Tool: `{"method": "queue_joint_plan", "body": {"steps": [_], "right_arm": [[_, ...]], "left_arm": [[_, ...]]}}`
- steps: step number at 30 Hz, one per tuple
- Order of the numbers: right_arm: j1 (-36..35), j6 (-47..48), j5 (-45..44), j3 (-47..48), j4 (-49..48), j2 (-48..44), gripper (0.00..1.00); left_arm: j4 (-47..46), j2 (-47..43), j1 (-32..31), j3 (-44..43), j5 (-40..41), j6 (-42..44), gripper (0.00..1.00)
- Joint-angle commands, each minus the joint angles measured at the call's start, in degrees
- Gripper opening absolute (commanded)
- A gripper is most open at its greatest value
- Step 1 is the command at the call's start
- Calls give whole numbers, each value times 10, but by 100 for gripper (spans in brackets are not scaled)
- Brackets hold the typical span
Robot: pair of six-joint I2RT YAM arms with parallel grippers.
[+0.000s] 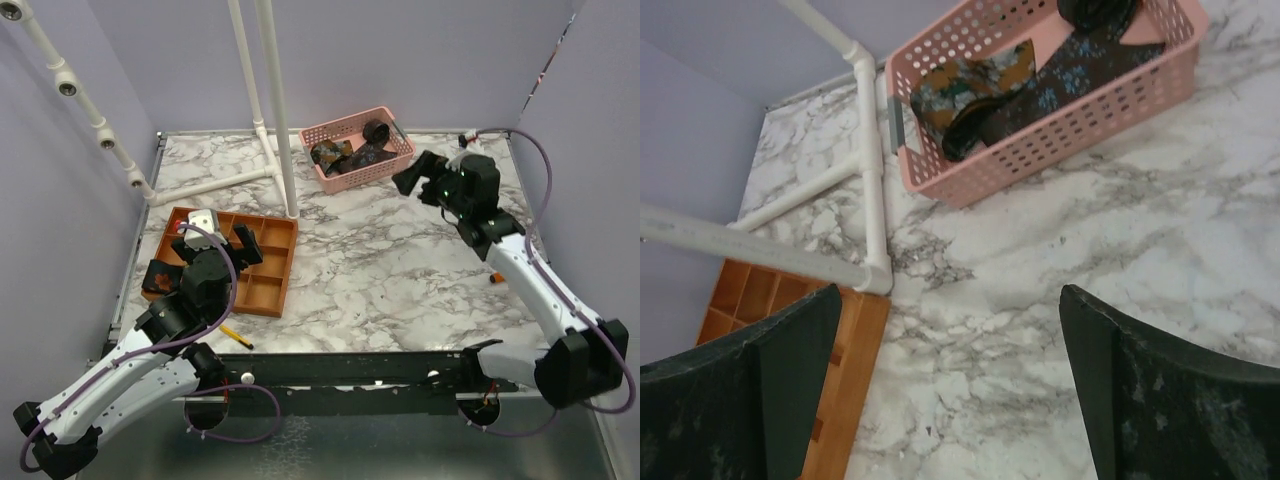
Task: Roll the ties
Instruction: Pick up the tie from the bin.
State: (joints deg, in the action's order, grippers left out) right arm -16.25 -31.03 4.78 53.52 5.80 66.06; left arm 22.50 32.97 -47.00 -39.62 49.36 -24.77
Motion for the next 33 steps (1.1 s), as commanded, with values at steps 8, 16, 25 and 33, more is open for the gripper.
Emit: {"method": "queue_joint_plan", "body": {"steps": [8, 16, 25, 33], "right_arm": [[-69, 79, 4, 380, 21, 388, 87], [-86, 172, -12, 585, 27, 591, 86], [-86, 226, -1, 737, 95, 738, 100], [-99, 241, 36, 787, 116, 805, 100]], "left_arm": [[-18, 14, -1, 7, -8, 18, 99], [-21, 12, -1, 12, 14, 22, 99], [-21, 13, -1, 15, 14, 28, 99], [-21, 23, -1, 13, 6, 29, 99]]}}
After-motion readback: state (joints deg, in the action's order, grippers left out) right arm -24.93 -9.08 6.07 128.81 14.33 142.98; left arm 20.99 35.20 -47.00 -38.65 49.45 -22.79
